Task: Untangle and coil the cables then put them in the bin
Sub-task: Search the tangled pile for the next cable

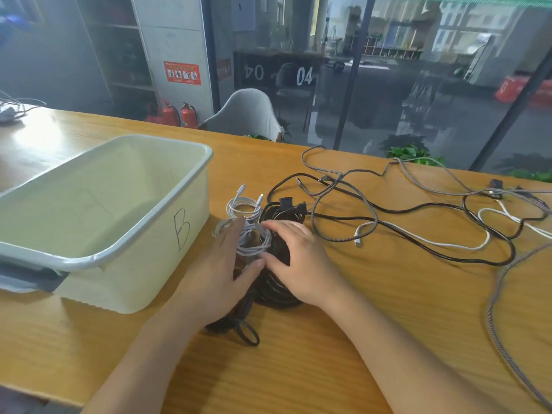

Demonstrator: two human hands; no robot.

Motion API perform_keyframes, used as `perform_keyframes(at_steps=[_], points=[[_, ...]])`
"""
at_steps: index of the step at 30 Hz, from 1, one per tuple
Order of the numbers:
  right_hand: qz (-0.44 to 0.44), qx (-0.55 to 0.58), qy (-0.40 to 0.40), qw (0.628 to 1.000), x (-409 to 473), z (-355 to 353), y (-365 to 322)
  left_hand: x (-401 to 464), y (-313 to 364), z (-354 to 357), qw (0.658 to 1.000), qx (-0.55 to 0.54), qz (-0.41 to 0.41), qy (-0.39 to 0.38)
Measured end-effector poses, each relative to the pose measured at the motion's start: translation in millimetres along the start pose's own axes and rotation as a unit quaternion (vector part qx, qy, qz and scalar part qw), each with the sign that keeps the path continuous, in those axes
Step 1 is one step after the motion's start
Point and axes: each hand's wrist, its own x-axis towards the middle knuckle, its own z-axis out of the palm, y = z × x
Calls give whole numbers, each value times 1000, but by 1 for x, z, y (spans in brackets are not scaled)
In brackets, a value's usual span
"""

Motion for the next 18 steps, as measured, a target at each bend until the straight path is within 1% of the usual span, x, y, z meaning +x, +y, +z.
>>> perform_keyframes(at_steps=[5,7,9,12,14,18], points=[[-11,29,3,1000,-2,-2,5,3,0,-2,1000,9,-6,-16],[-5,39,11,999,-6,-6,9,5,5,-5,1000,21,-1,-7],[1,25,17,1000,-11,-13,19,8,14,-8,1000,26,6,6],[20,-17,27,999,-22,-28,42,14,32,-11,1000,14,12,0],[37,-38,51,997,-32,-42,59,20,46,-6,999,28,24,-2],[59,-68,137,986,-50,-75,94,30,81,18,997,33,64,-10]])
